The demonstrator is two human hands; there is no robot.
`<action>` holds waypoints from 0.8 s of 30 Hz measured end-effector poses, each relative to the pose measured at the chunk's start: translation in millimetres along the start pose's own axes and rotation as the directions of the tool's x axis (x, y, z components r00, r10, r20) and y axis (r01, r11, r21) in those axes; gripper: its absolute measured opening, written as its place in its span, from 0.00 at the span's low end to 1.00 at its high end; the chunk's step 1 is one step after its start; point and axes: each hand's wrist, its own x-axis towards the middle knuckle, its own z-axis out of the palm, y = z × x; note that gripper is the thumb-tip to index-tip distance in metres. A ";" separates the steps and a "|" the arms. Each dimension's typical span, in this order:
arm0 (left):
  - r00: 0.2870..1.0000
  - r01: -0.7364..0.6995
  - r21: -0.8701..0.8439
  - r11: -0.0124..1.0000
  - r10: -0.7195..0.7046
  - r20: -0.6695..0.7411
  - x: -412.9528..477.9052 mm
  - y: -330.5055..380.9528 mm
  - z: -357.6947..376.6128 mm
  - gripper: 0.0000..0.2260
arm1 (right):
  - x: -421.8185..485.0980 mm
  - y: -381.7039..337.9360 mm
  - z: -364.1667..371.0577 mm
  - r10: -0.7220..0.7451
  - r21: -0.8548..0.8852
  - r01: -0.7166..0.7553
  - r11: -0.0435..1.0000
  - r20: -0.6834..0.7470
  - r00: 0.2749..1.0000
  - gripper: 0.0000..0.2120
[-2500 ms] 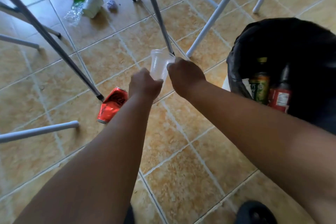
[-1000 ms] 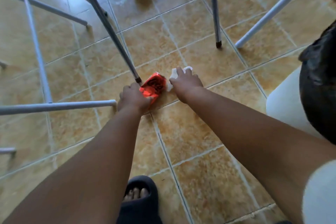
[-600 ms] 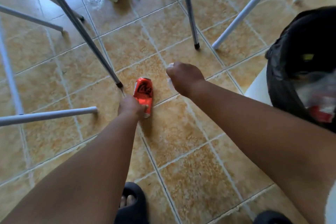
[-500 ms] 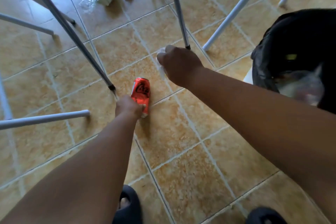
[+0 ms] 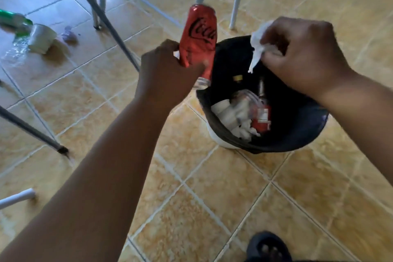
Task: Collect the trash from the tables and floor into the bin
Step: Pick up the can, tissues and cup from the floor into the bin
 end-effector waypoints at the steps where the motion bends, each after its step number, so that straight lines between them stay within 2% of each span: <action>1: 0.999 -0.033 0.011 0.999 0.033 0.034 -7.2 9.3 7.5 0.24 | -11.5 13.0 -0.7 0.042 0.004 -0.043 0.999 0.020 0.999 0.10; 4: 0.987 -0.124 0.087 0.988 0.114 0.111 -23.5 20.3 31.2 0.24 | -43.8 40.8 9.3 0.068 0.000 -0.069 0.998 0.191 0.979 0.12; 7: 0.982 -0.181 0.164 0.970 0.168 0.089 -28.6 21.4 42.1 0.26 | -65.3 53.7 15.1 0.062 -0.017 -0.060 0.998 0.319 0.946 0.13; 9: 0.983 -0.183 0.172 0.968 0.178 0.041 -24.5 20.0 41.5 0.29 | -66.3 61.0 11.5 0.073 -0.008 -0.073 0.997 0.278 0.958 0.14; 13: 0.992 -0.124 0.135 0.983 0.124 0.014 -10.0 9.2 42.1 0.28 | -61.1 81.5 2.7 0.183 -0.028 -0.181 0.983 0.087 0.979 0.14; 16: 0.989 -0.017 0.097 0.995 0.003 0.147 2.9 -5.0 54.3 0.31 | -65.6 92.5 10.9 0.355 -0.063 -0.351 0.934 0.070 0.932 0.24; 19: 0.937 0.180 -0.139 0.974 -0.127 0.325 12.2 -13.6 68.9 0.30 | -76.1 92.4 21.2 0.575 0.069 -0.596 0.800 0.192 0.795 0.31; 21: 0.905 0.307 -0.315 0.898 -0.173 0.389 11.5 -12.7 74.4 0.30 | -82.4 91.7 25.4 0.611 0.179 -0.649 0.740 0.225 0.759 0.30; 24: 0.886 0.401 -0.405 0.822 -0.235 0.400 -0.5 5.2 65.4 0.36 | -82.4 84.4 20.5 0.628 0.227 -0.663 0.713 0.215 0.748 0.31</action>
